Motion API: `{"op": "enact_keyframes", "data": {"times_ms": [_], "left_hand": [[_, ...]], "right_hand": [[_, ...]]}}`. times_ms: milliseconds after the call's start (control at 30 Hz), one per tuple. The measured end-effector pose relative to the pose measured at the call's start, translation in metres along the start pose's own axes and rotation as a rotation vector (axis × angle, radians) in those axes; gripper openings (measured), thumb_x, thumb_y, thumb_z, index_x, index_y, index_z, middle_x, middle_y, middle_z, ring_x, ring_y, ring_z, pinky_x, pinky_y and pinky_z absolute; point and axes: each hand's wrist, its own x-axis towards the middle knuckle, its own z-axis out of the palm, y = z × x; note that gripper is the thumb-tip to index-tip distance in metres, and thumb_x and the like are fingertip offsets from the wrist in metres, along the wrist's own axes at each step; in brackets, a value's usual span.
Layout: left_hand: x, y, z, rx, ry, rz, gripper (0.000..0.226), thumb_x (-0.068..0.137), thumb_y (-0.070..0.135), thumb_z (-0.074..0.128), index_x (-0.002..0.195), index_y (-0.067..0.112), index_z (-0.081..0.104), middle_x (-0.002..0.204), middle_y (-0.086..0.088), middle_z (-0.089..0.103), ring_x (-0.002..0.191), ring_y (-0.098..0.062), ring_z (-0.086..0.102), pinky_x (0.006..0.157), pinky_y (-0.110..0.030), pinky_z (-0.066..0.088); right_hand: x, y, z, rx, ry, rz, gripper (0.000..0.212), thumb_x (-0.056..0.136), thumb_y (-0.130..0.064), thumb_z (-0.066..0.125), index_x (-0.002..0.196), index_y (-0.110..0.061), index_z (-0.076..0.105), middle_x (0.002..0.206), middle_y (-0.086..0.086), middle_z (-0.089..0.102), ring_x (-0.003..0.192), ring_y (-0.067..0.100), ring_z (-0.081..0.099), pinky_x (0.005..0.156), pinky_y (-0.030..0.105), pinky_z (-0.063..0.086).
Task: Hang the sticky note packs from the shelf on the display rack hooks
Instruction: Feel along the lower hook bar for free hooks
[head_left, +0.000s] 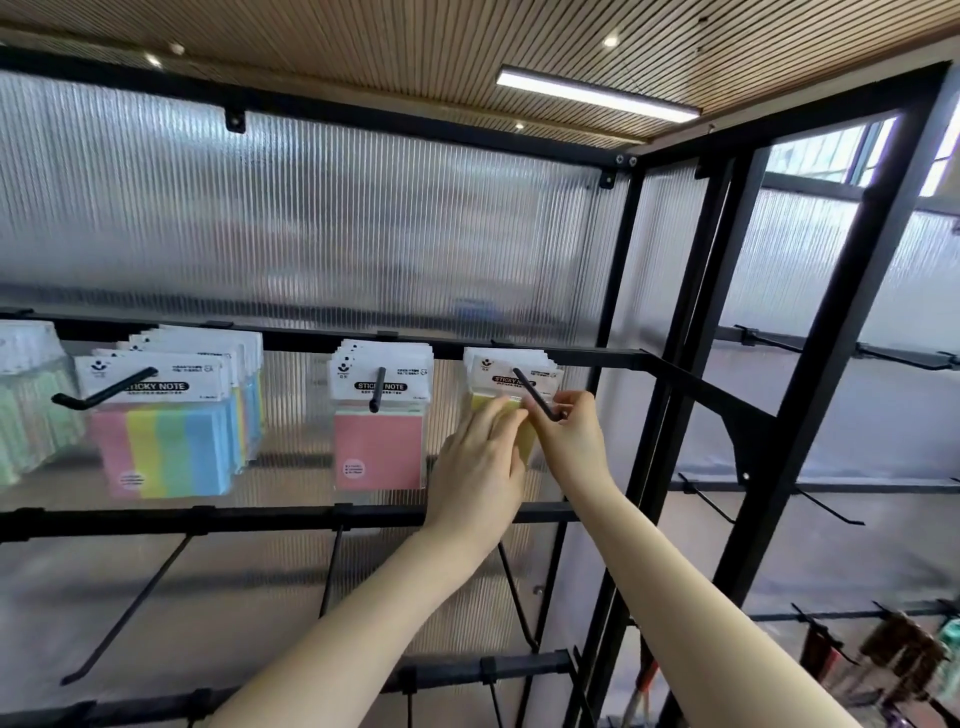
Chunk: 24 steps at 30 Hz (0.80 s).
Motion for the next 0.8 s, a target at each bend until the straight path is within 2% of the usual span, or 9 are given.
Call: {"op": "enact_keyframes", "data": {"times_ms": [167, 267, 333, 367, 400, 467, 533, 667, 800], "left_hand": [[-0.008, -0.003, 0.001, 0.046, -0.103, -0.03, 0.045, 0.094, 0.011, 0.049, 0.138, 0.018, 0.045, 0.154, 0.005, 0.027, 0.14, -0.016, 0.03, 0.11, -0.036, 0.032], [-0.02, -0.004, 0.001, 0.068, -0.113, -0.049, 0.042, 0.095, 0.013, 0.048, 0.137, 0.015, 0.047, 0.152, 0.002, 0.034, 0.139, -0.016, 0.032, 0.111, -0.031, 0.028], [-0.031, -0.005, 0.0, 0.076, -0.118, -0.058, 0.039, 0.096, 0.013, 0.046, 0.135, 0.014, 0.049, 0.145, 0.0, 0.042, 0.136, -0.015, 0.036, 0.112, -0.028, 0.026], [-0.037, -0.005, 0.0, 0.081, -0.13, -0.071, 0.038, 0.096, 0.014, 0.045, 0.134, 0.013, 0.051, 0.141, 0.0, 0.047, 0.133, -0.015, 0.039, 0.111, -0.027, 0.028], [-0.043, -0.006, -0.002, 0.091, -0.15, -0.086, 0.036, 0.097, 0.015, 0.045, 0.132, 0.014, 0.053, 0.137, 0.001, 0.052, 0.129, -0.015, 0.043, 0.109, -0.028, 0.031], [-0.055, -0.008, -0.008, 0.13, -0.215, -0.111, 0.033, 0.098, 0.019, 0.043, 0.128, 0.018, 0.055, 0.128, 0.003, 0.059, 0.119, -0.015, 0.051, 0.102, -0.031, 0.039], [-0.07, -0.014, -0.019, 0.189, -0.295, -0.125, 0.031, 0.098, 0.025, 0.041, 0.125, 0.025, 0.057, 0.122, 0.007, 0.063, 0.111, -0.015, 0.057, 0.092, -0.032, 0.045], [-0.101, -0.039, -0.056, 0.298, -0.381, -0.194, 0.027, 0.098, 0.034, 0.041, 0.118, 0.033, 0.059, 0.117, 0.013, 0.065, 0.105, -0.012, 0.061, 0.082, -0.029, 0.048], [-0.131, -0.069, -0.102, 0.391, -0.376, -0.283, 0.023, 0.097, 0.036, 0.044, 0.114, 0.033, 0.059, 0.113, 0.013, 0.065, 0.099, -0.01, 0.062, 0.07, -0.024, 0.043]], "right_hand": [[-0.013, 0.009, -0.005, -0.078, -0.06, 0.055, 0.032, 0.095, -0.034, 0.056, 0.109, -0.008, 0.046, 0.088, -0.003, 0.054, 0.081, 0.013, 0.052, 0.067, 0.024, 0.037], [-0.026, 0.024, -0.012, -0.177, -0.162, 0.153, 0.023, 0.099, -0.03, 0.047, 0.092, -0.009, 0.048, 0.076, -0.001, 0.051, 0.07, 0.015, 0.05, 0.058, 0.027, 0.035], [-0.038, 0.035, -0.017, -0.268, -0.262, 0.187, 0.029, 0.099, -0.025, 0.044, 0.073, -0.011, 0.044, 0.064, 0.0, 0.045, 0.056, 0.014, 0.041, 0.053, 0.027, 0.03], [-0.044, 0.038, -0.019, -0.301, -0.309, 0.201, 0.031, 0.099, -0.022, 0.043, 0.071, -0.01, 0.045, 0.062, 0.002, 0.044, 0.054, 0.015, 0.04, 0.053, 0.026, 0.03], [-0.05, 0.041, -0.019, -0.316, -0.346, 0.218, 0.029, 0.098, -0.02, 0.042, 0.073, -0.008, 0.05, 0.064, 0.005, 0.046, 0.056, 0.017, 0.043, 0.054, 0.026, 0.031], [-0.061, 0.046, -0.018, -0.318, -0.397, 0.233, 0.024, 0.098, -0.019, 0.043, 0.092, -0.003, 0.06, 0.076, 0.008, 0.057, 0.068, 0.019, 0.053, 0.059, 0.026, 0.038], [-0.072, 0.047, -0.013, -0.341, -0.445, 0.21, 0.023, 0.099, -0.021, 0.045, 0.106, -0.005, 0.06, 0.088, 0.007, 0.062, 0.077, 0.019, 0.057, 0.064, 0.026, 0.043], [-0.095, 0.033, 0.005, -0.376, -0.51, 0.077, 0.022, 0.098, -0.025, 0.045, 0.108, -0.014, 0.061, 0.096, 0.002, 0.065, 0.081, 0.014, 0.058, 0.067, 0.026, 0.045], [-0.124, 0.003, 0.04, -0.4, -0.607, -0.055, 0.026, 0.097, -0.024, 0.044, 0.116, -0.016, 0.06, 0.107, 0.003, 0.066, 0.093, 0.021, 0.062, 0.078, 0.033, 0.051]]}}
